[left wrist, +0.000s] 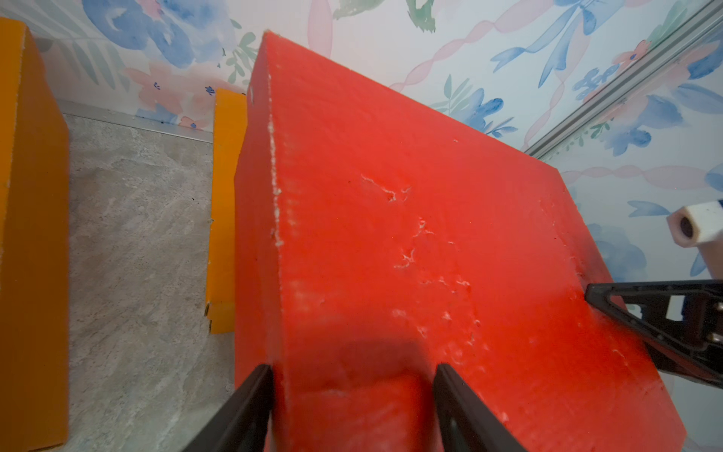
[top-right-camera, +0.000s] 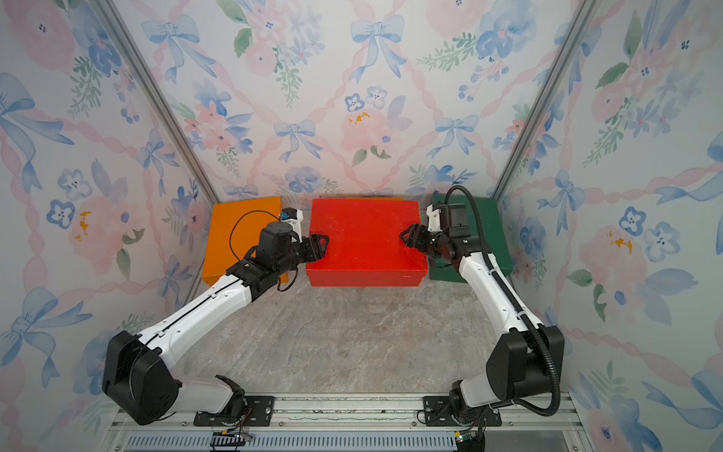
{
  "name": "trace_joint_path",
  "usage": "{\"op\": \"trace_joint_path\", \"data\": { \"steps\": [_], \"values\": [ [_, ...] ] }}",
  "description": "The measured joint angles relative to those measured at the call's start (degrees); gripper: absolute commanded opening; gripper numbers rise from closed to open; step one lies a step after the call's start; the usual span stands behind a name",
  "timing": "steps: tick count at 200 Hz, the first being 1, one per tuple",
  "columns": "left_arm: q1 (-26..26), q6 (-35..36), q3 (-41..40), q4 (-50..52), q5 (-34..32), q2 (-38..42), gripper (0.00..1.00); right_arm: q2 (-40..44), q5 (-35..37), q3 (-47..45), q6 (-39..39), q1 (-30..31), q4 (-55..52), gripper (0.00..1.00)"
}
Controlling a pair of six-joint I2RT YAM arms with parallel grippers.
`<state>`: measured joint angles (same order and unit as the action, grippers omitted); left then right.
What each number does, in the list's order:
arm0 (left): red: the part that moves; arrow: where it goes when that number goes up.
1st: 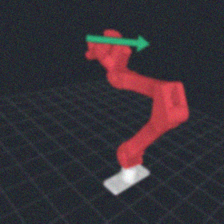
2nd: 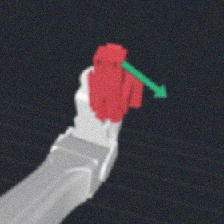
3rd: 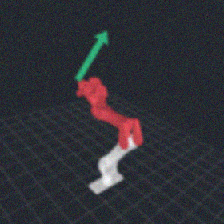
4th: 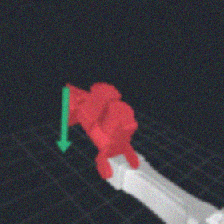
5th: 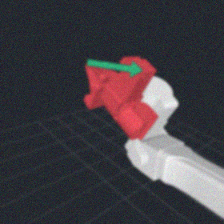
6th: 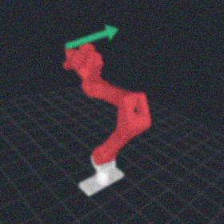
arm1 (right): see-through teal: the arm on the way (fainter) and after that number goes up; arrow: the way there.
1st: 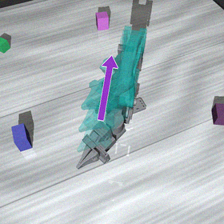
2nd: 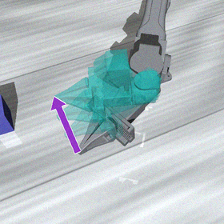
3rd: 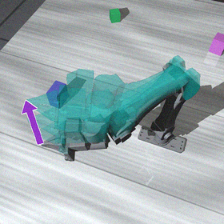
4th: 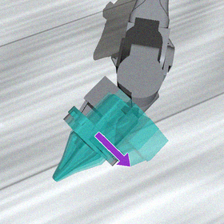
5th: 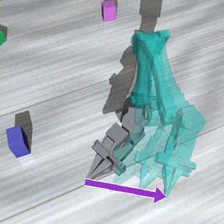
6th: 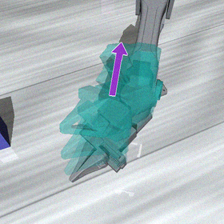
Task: Stack the shoeboxes
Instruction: Place the shoebox at the shoebox.
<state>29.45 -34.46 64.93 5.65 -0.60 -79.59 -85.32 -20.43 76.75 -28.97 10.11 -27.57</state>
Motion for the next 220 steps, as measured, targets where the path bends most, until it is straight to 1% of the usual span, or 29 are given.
{"op": "trace_joint_path", "data": {
  "steps": [83, 220],
  "values": [
    [-3.1, 0.9, 5.1, -1.0, 2.5, -5.4, 0.66, -5.1, -1.4, 4.6, -1.3, -0.6, 0.8, 0.67],
    [-6.2, 1.0, 11.4, -2.4, 4.9, -12.2, 0.65, -15.5, -3.6, 15.2, -2.9, -1.9, 1.6, 0.67]
  ]
}}
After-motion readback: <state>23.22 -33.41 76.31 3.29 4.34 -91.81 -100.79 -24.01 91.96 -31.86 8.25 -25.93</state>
